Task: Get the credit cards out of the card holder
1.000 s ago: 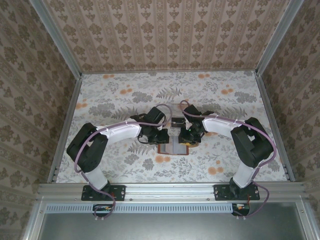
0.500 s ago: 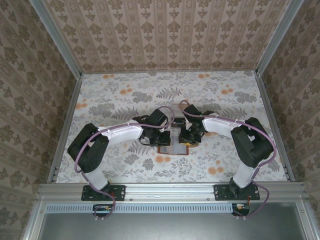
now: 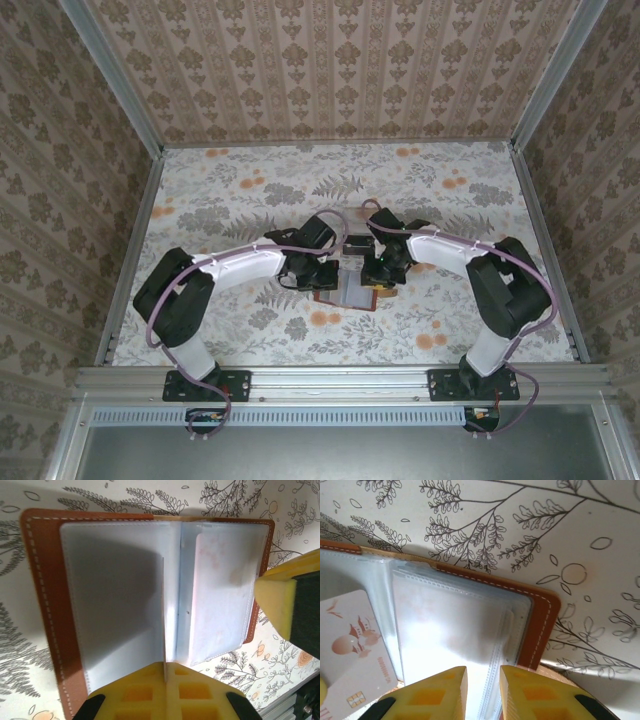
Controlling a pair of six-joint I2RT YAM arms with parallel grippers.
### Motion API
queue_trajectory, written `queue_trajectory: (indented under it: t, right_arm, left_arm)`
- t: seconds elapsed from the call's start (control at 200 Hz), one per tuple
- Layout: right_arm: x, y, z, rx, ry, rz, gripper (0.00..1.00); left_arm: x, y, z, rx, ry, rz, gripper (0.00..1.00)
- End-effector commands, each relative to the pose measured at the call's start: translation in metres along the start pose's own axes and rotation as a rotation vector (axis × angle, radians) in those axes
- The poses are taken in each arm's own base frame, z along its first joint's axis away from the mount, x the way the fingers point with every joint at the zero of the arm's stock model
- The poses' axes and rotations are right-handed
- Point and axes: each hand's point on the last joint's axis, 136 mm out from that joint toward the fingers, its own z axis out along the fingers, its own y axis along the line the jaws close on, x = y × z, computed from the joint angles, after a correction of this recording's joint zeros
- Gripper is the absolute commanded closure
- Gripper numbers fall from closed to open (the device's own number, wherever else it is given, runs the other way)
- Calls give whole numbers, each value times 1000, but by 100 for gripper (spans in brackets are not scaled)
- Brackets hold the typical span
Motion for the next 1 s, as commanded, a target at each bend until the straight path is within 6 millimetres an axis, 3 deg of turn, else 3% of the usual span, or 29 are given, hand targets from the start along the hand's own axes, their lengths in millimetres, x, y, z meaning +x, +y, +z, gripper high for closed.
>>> queue_trajectory:
  t: [0.0, 0.265, 0.62, 0.995]
  right_arm:
    - [-5, -1, -19, 22, -35, -18, 75]
    - [-10, -15, -29, 31, -55, 2, 75]
    - [-10, -29, -30, 45, -52, 28, 75]
    - [-18, -64, -72, 60, -128, 86, 75]
  left_arm:
    - [-5, -3, -19, -34, -33, 44, 98]
    - [-13, -10, -35, -42, -47, 200, 100]
    - [-41, -55, -62, 32, -101, 709, 100]
    - [-67, -62, -80, -6, -144, 1187, 100]
